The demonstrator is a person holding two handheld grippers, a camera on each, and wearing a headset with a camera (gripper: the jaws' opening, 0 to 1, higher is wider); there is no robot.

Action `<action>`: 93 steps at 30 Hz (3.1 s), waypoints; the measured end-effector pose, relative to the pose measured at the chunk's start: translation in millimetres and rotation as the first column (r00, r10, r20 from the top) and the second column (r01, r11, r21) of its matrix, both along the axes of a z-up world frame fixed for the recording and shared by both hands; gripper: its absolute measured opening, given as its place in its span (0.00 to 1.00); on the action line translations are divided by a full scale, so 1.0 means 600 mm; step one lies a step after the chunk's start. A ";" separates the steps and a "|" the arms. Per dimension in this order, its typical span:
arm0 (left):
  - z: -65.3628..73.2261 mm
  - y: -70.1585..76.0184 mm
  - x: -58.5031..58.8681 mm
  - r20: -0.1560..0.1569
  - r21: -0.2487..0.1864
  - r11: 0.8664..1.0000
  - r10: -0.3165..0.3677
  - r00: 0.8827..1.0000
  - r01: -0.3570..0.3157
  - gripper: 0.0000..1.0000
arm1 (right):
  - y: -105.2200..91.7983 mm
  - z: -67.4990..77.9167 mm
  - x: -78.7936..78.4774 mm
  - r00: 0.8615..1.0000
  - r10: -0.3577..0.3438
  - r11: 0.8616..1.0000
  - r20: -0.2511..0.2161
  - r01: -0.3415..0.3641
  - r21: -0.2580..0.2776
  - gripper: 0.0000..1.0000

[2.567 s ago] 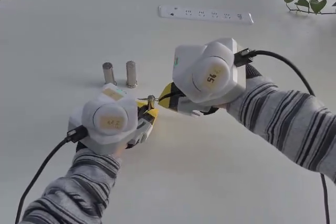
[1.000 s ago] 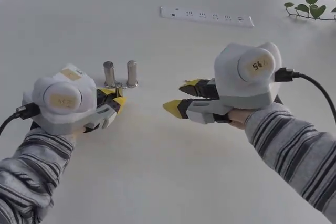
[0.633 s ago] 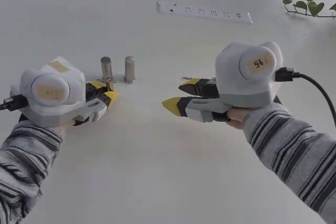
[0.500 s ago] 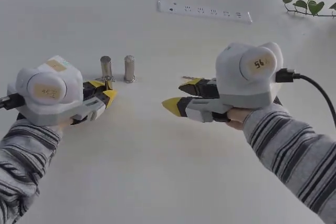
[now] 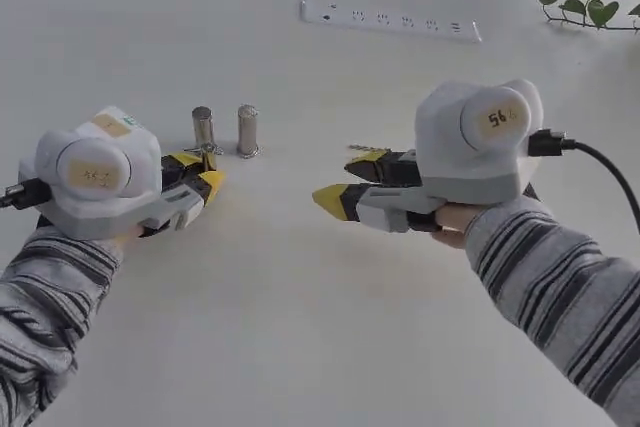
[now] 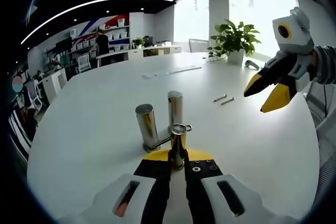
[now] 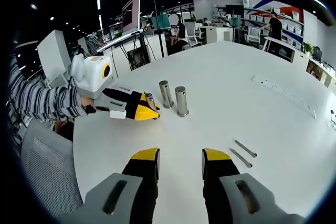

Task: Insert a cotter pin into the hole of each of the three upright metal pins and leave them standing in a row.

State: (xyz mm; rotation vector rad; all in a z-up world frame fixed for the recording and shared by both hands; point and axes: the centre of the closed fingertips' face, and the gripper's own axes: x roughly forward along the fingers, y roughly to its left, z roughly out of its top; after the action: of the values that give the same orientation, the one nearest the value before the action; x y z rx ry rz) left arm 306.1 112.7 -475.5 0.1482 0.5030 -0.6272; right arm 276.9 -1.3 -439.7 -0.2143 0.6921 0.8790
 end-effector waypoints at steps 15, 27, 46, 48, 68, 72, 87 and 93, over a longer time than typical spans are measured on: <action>0.006 0.010 -0.012 -0.018 -0.016 1.000 0.016 1.000 -0.016 0.32 | 0.003 0.010 0.016 0.999 -0.017 0.999 0.030 0.015 0.044 0.31; 0.051 0.020 -0.041 0.001 -0.070 0.996 0.052 0.999 -0.052 0.55 | 0.059 0.036 0.067 0.993 0.025 0.995 0.119 -0.037 0.095 0.31; 0.087 0.027 -0.068 0.048 -0.066 0.994 0.094 0.994 -0.091 0.78 | 0.145 -0.012 0.126 0.991 0.066 0.992 0.113 -0.078 0.101 0.22; 0.082 0.027 -0.070 0.040 -0.063 0.994 0.095 0.995 -0.092 0.80 | 0.151 -0.012 0.126 0.990 0.074 0.991 0.119 -0.086 0.101 0.20; 0.074 0.033 -0.089 0.006 -0.070 0.990 0.121 0.993 -0.121 0.84 | 0.160 -0.031 0.122 0.992 0.050 0.994 0.116 -0.061 0.096 0.09; 0.074 0.033 -0.092 0.008 -0.073 0.990 0.121 0.993 -0.120 0.84 | 0.157 -0.028 0.121 0.993 0.043 0.995 0.113 -0.052 0.081 0.08; 0.088 0.026 -0.105 0.018 -0.087 0.989 0.122 0.992 -0.120 0.86 | 0.110 -0.022 0.082 0.990 0.039 0.999 0.137 -0.042 0.026 0.08; 0.096 0.023 -0.113 0.019 -0.095 0.988 0.125 0.992 -0.123 0.86 | 0.090 -0.022 0.051 0.990 0.041 0.999 0.138 -0.044 0.014 0.08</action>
State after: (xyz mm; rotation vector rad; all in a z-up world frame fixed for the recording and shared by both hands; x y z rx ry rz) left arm 238.5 126.6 -418.2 0.0353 0.4542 -0.5253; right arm 307.6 52.5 -453.0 -0.2725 0.5532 0.9017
